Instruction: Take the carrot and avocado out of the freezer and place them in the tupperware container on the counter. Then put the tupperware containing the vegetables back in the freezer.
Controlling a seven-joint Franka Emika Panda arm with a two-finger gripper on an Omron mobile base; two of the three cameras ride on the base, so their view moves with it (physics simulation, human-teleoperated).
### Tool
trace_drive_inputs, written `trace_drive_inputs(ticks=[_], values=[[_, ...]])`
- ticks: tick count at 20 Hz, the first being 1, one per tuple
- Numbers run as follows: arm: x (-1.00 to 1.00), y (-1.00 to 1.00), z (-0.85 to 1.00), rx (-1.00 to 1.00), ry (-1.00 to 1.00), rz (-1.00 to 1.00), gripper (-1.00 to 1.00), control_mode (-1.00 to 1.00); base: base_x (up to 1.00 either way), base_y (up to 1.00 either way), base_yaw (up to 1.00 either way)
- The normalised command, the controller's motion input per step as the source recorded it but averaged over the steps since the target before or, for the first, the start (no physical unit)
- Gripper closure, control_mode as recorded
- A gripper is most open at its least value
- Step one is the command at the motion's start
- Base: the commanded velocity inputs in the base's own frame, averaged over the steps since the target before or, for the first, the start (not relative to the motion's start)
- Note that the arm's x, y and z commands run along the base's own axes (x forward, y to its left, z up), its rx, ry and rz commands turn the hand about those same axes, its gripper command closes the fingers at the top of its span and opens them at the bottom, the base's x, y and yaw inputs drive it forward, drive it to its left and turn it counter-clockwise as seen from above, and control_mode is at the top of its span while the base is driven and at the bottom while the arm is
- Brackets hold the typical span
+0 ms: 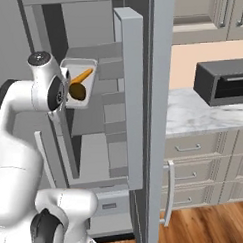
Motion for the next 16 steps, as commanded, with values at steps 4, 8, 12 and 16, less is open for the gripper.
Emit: trace_drive_inputs(ticks=[4,8,12,16], values=[[0.54,0.0,0.11,0.0,0.03,0.0,1.0,-1.0,0.0,0.0,0.0],[0.6,0.0,0.24,0.03,0.04,0.0,1.0,-1.0,0.0,0.0,0.0],[0.5,-0.04,0.28,0.05,0.08,0.0,1.0,-1.0,0.0,0.0,0.0],[0.49,0.0,0.06,0.01,0.06,0.0,1.0,-1.0,0.0,0.0,0.0]])
